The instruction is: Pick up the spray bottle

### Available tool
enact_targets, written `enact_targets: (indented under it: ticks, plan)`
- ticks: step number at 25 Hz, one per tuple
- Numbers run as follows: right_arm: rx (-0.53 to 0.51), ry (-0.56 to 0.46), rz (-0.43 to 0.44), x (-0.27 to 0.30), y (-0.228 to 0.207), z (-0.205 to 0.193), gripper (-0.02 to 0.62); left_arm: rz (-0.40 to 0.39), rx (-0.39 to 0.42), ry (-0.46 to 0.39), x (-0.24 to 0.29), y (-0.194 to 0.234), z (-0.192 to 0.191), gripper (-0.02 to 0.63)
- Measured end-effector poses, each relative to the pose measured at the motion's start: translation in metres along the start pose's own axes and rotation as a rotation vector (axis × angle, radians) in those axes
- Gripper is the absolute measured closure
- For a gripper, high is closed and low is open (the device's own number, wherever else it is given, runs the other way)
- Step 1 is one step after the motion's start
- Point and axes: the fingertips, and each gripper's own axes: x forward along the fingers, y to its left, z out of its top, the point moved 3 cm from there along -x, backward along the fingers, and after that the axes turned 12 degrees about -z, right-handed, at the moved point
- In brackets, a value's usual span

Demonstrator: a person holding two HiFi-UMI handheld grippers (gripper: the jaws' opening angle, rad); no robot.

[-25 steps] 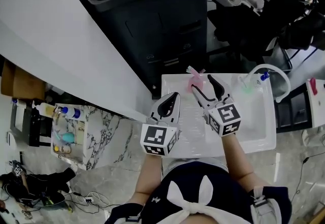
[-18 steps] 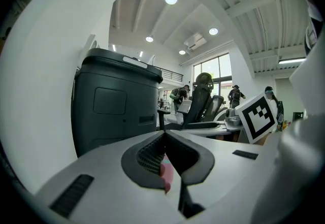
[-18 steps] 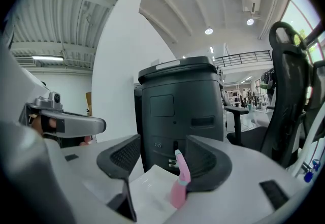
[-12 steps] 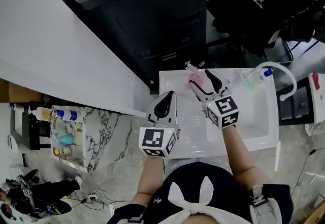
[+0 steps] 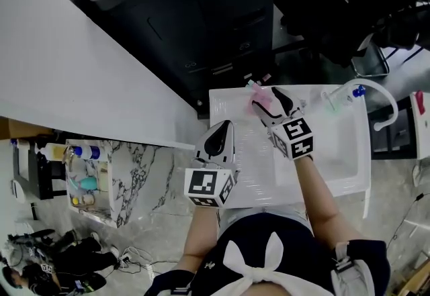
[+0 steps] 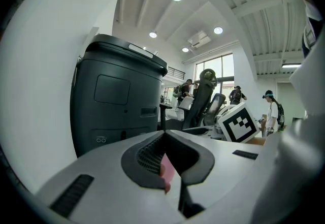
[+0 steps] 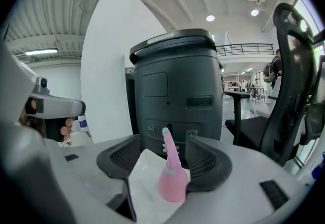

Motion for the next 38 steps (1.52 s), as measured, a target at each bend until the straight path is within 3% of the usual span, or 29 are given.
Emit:
enact_targets:
  ticks: [21, 38]
  plan:
    - [-0.085, 0.080, -0.011, 0.036, -0.003, -0.023, 0.356, -0.018, -0.016, 0.044, -0.004, 0.002, -0.010, 0.580]
    - [-0.123, 0.109, 0.004, 0.047, -0.003, -0.028, 0.453, -0.011, -0.016, 0.053, -0.004, 0.000, -0.012, 0.580]
